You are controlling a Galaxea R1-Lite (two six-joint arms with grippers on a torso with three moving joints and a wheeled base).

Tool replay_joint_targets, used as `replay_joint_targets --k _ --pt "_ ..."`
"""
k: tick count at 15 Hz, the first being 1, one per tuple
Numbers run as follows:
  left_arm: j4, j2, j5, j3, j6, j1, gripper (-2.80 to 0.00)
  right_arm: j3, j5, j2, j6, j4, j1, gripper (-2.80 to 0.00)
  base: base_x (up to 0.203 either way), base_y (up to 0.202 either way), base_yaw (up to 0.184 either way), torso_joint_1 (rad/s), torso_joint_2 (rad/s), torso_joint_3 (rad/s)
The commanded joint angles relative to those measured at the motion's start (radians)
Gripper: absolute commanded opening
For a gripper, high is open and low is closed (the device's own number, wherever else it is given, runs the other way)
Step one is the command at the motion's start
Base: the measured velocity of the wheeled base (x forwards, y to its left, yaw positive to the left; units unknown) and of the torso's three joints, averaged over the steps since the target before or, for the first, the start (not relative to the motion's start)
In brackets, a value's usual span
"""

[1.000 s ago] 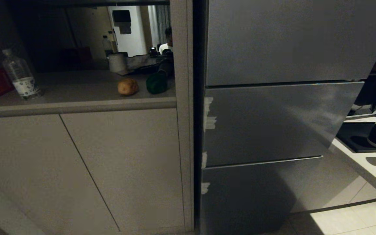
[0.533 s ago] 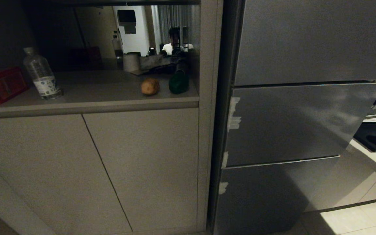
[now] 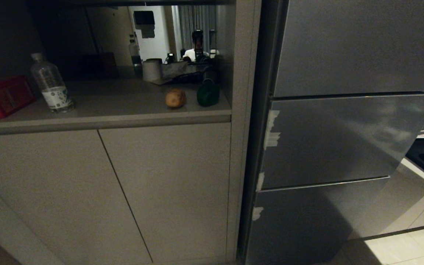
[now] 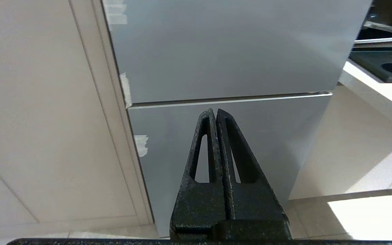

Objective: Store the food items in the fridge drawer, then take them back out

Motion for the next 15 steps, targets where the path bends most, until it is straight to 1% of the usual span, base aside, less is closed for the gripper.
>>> replay_joint_targets --k 1,7,8,15 --pt "0.0 0.0 0.0 0.0 0.001 0.0 -2.8 0.031 0.0 0.001 0.0 -0.001 0.001 -2.8 0.0 0.0 0.0 0.0 0.0 0.0" --pt "0.0 0.0 0.0 0.0 -0.001 0.0 -2.8 0.031 0.0 0.001 0.0 -0.001 0.001 -2.8 0.0 0.0 0.0 0.0 0.0 0.0" --pt "0.0 0.0 0.0 0.0 -0.001 0.0 -2.8 0.031 0.0 0.001 0.0 -0.001 0.0 -2.8 -0.005 0.007 -0.072 0.002 0.0 0.002" --pt "0.0 0.0 0.0 0.0 -0.001 0.0 -2.8 0.031 0.0 0.001 0.0 -0.001 -0.001 -2.8 0.0 0.008 -0.166 0.002 0.0 0.003"
